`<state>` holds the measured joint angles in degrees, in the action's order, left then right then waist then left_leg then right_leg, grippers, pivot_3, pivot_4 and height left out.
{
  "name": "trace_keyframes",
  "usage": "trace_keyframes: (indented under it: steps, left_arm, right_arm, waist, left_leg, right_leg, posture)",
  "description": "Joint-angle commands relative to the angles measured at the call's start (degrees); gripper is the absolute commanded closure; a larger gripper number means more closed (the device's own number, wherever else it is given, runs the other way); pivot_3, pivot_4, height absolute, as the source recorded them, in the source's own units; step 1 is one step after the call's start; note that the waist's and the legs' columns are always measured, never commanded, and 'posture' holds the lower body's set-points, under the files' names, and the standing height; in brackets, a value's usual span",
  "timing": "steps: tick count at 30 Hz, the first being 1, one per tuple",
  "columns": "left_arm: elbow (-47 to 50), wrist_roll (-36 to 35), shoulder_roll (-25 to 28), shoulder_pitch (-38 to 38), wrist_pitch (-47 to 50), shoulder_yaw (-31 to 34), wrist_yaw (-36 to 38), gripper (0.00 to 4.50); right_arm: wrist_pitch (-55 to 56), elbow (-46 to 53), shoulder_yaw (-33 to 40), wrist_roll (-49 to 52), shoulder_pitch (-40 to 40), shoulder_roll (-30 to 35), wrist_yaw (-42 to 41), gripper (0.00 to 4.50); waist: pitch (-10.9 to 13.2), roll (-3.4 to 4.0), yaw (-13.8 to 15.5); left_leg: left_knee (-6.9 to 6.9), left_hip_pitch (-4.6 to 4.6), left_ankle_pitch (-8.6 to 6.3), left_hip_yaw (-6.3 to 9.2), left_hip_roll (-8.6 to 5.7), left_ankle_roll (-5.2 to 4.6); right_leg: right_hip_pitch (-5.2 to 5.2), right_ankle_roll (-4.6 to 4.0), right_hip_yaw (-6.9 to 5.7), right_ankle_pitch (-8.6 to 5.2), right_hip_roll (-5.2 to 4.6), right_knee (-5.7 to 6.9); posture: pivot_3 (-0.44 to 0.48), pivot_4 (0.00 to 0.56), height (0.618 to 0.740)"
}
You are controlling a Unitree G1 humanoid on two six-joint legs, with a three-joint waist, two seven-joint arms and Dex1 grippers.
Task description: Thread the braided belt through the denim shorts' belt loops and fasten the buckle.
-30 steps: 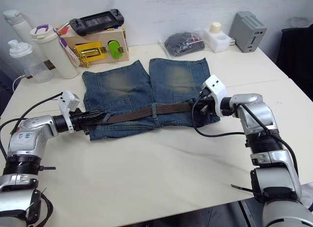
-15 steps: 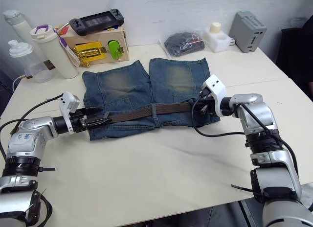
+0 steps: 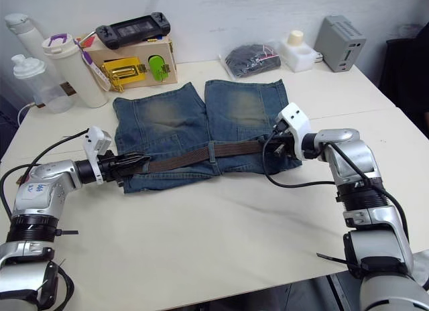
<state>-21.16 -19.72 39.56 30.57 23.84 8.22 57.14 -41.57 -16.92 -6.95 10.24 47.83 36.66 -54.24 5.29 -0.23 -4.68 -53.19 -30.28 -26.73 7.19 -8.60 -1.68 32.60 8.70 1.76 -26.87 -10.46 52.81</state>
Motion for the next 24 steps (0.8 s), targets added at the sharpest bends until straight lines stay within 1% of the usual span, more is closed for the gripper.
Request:
trace_keyframes:
  steps: [1,3,5,7,9,10,12,13,14,15,17,18,19,22,24]
  left_arm:
    - [0.3,0.6,0.9,0.7,-2.5,0.6,0.0,4.50]
    - [0.6,-0.1,0.9,0.9,-3.4,1.7,-0.1,4.50]
    - [3.7,-2.2,0.7,0.0,-3.7,3.7,0.0,4.50]
    - [10.2,-5.4,1.3,-3.3,-2.8,5.9,1.6,4.50]
    - [16.6,-8.0,2.0,-7.0,-1.3,7.8,2.3,4.50]
    - [20.7,-8.8,2.2,-9.9,-1.3,9.2,1.9,4.50]
    - [31.9,-10.2,2.8,-19.6,-0.8,12.4,1.2,4.50]
    - [36.7,-9.8,2.8,-24.7,-1.5,13.5,1.0,4.50]
    - [39.6,-9.5,2.8,-28.0,-1.9,14.1,0.7,4.50]
    - [41.7,-6.2,3.0,-32.9,-6.3,14.0,1.4,4.50]
    - [41.6,1.3,3.1,-42.0,-18.6,14.1,3.2,4.50]
    - [40.7,3.7,2.7,-45.5,-23.2,14.4,3.4,4.50]
    - [39.9,4.7,2.2,-48.0,-25.8,14.7,3.2,4.50]
    - [35.0,9.6,2.5,-53.2,-36.7,14.2,2.7,4.50]
    - [32.3,11.1,2.6,-55.2,-39.2,13.4,1.8,4.50]
  right_arm:
    - [0.7,1.5,1.7,0.8,0.1,0.3,0.2,4.34]
    - [2.0,1.3,3.6,1.7,0.4,0.2,0.4,4.34]
    - [4.0,3.0,6.2,3.4,-0.7,0.6,-0.1,4.34]
    - [8.3,8.9,9.8,7.0,-4.2,1.5,-3.3,4.34]
    - [8.9,15.5,13.7,11.8,-7.9,2.2,-6.2,4.34]
    - [8.0,19.6,16.4,15.4,-11.0,3.3,-8.6,4.34]
    - [6.1,27.3,21.3,21.0,-20.5,7.7,-14.8,4.34]
    - [5.9,30.4,23.0,22.6,-25.3,9.9,-17.4,4.34]
    - [5.9,32.1,23.9,23.5,-28.4,11.4,-18.6,4.34]
    - [7.7,32.6,23.8,22.0,-31.2,12.6,-18.3,4.34]
    - [11.4,32.1,21.9,16.6,-35.7,15.1,-16.3,4.34]
    - [13.1,31.5,20.8,13.8,-37.6,16.1,-15.3,4.34]
    - [13.9,31.0,19.9,12.1,-39.3,17.2,-14.7,4.34]
    - [15.6,30.1,18.7,9.5,-43.7,19.9,-14.6,4.34]
    - [16.2,29.2,18.5,9.0,-45.4,20.8,-14.4,4.34]
  waist:
    - [0.0,0.00,0.0]
    - [0.0,0.00,0.0]
    - [0.0,0.00,0.0]
    - [0.0,-0.01,0.0]
    - [0.0,-0.01,0.0]
    - [0.0,-0.01,0.0]
    - [0.0,-0.01,0.1]
    - [0.0,0.00,0.2]
    - [0.0,0.00,0.2]
    - [0.0,0.00,0.3]
    - [0.0,0.00,0.6]
    - [0.0,0.01,1.0]
    - [0.0,0.01,1.5]
    - [0.0,0.02,3.3]
    - [0.0,0.07,4.3]
  left_leg:
    - [0.00,0.00,0.00,0.00,0.00,0.00]
    - [0.00,-0.01,0.00,0.00,0.00,0.00]
    - [0.00,-0.01,0.00,-0.01,0.00,0.00]
    - [0.00,-0.04,0.00,0.02,0.00,0.00]
    - [0.05,-0.04,-0.01,0.02,-0.01,-0.01]
    - [0.07,-0.05,-0.01,0.03,0.00,-0.01]
    - [0.11,-0.04,-0.01,0.03,0.01,-0.01]
    - [0.14,-0.06,-0.01,0.06,0.01,-0.02]
    - [0.21,0.00,-0.02,0.07,0.03,-0.04]
    - [0.24,0.16,-0.06,0.05,0.03,-0.11]
    - [0.10,0.15,-0.05,-0.15,0.10,-0.13]
    - [0.06,0.12,0.00,-0.30,0.17,-0.15]
    - [0.02,0.14,0.01,-0.59,0.24,-0.18]
    - [-0.14,0.07,-0.02,-0.82,0.30,-0.28]
    - [-0.26,0.00,-0.05,-0.87,0.29,-0.34]
  right_leg:
    - [0.00,0.00,0.00,0.00,0.00,0.00]
    - [0.00,0.00,0.00,0.00,0.00,-0.01]
    - [0.01,0.00,0.00,0.00,0.00,-0.01]
    - [0.02,0.00,-0.01,0.00,0.00,-0.01]
    - [0.04,0.00,-0.01,0.00,0.00,-0.04]
    - [0.04,0.00,0.00,0.00,0.00,-0.03]
    - [0.03,0.00,-0.01,0.00,0.01,-0.07]
    - [0.02,0.00,-0.01,0.00,0.01,-0.17]
    - [-0.07,0.00,-0.02,0.00,0.02,-0.33]
    - [-0.25,0.00,-0.01,0.00,0.02,-0.37]
    - [-0.41,0.00,-0.06,0.00,0.02,-0.78]
    - [-0.44,0.00,-0.11,0.00,0.00,-0.96]
    - [-0.44,0.00,-0.14,-0.01,-0.09,-1.01]
    - [-0.40,-0.02,-0.16,-0.01,-0.19,-1.11]
    - [-0.39,-0.02,-0.13,-0.01,-0.20,-1.11]
  posture:
    - [0.000,0.150,0.645]
    - [0.000,0.150,0.645]
    - [0.000,0.150,0.645]
    - [0.000,0.150,0.645]
    - [0.000,0.150,0.645]
    - [0.000,0.150,0.645]
    - [0.000,0.150,0.645]
    - [0.000,0.150,0.645]
    - [0.000,0.150,0.645]
    - [0.000,0.150,0.645]
    - [0.000,0.150,0.645]
    - [0.000,0.150,0.645]
    - [0.000,0.150,0.645]
    - [0.000,0.150,0.645]
    - [0.000,0.150,0.645]
